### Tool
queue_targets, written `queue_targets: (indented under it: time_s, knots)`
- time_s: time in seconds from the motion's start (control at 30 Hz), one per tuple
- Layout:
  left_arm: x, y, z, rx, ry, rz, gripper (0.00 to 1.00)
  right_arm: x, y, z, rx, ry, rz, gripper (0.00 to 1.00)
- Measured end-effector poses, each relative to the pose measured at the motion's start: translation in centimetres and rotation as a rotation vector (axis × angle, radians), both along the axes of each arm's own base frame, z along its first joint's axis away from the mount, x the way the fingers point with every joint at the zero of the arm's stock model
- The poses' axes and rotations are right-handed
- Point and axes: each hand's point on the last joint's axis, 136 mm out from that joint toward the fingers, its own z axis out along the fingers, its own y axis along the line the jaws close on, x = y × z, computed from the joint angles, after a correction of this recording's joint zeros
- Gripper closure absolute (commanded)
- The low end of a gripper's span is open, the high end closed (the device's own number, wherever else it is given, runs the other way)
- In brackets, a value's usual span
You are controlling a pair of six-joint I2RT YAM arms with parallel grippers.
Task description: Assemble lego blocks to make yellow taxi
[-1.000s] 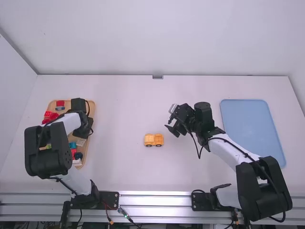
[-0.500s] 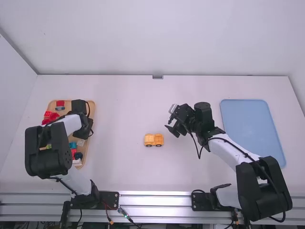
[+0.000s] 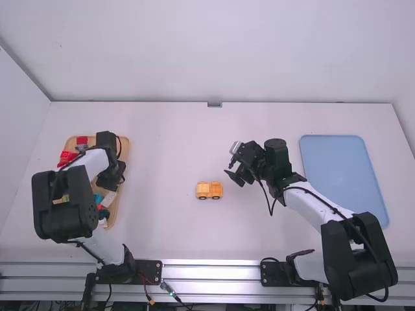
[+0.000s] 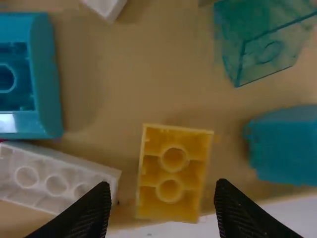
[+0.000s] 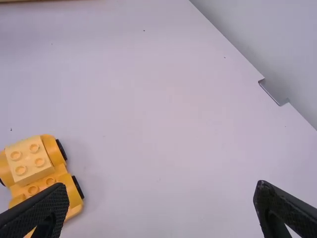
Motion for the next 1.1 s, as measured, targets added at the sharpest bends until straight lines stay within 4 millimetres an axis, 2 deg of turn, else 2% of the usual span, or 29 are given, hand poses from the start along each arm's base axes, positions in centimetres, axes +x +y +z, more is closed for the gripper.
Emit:
queue_targets:
  time_s: [0.2,0.3,0.43,0.63,0.9,1.1]
  knots:
    - [1.1,0.3,0.7,0.01,-0.036,0.0,0.46,0.0,0.0,0.0,0.0,-0.001,0.001,0.01]
    - [1.5,0.4,0.6,0.016,-0.059,0.0,0.41,0.0,0.0,0.0,0.0,0.0,0.0,0.01]
    - [0.6,0.2,0.0,0.009,-0.026,-0.012,0.39,0.0,0.0,0.0,0.0,0.0,0.001,0.01]
    - [1.0,0.3,0.0,0.022,-0.028,-0.066,0.38,0.0,0.0,0.0,-0.001,-0.001,0.0,0.01]
    - [1.0,0.2,-1.0,0.019,-0.001,-0.097,0.41,0.0,0.0,0.0,-0.001,-0.001,-0.001,0.01]
    - [1.7,-0.3,-1.9,-0.013,-0.012,-0.138,0.47,0.0,0.0,0.0,-0.002,-0.001,-0.002,0.01]
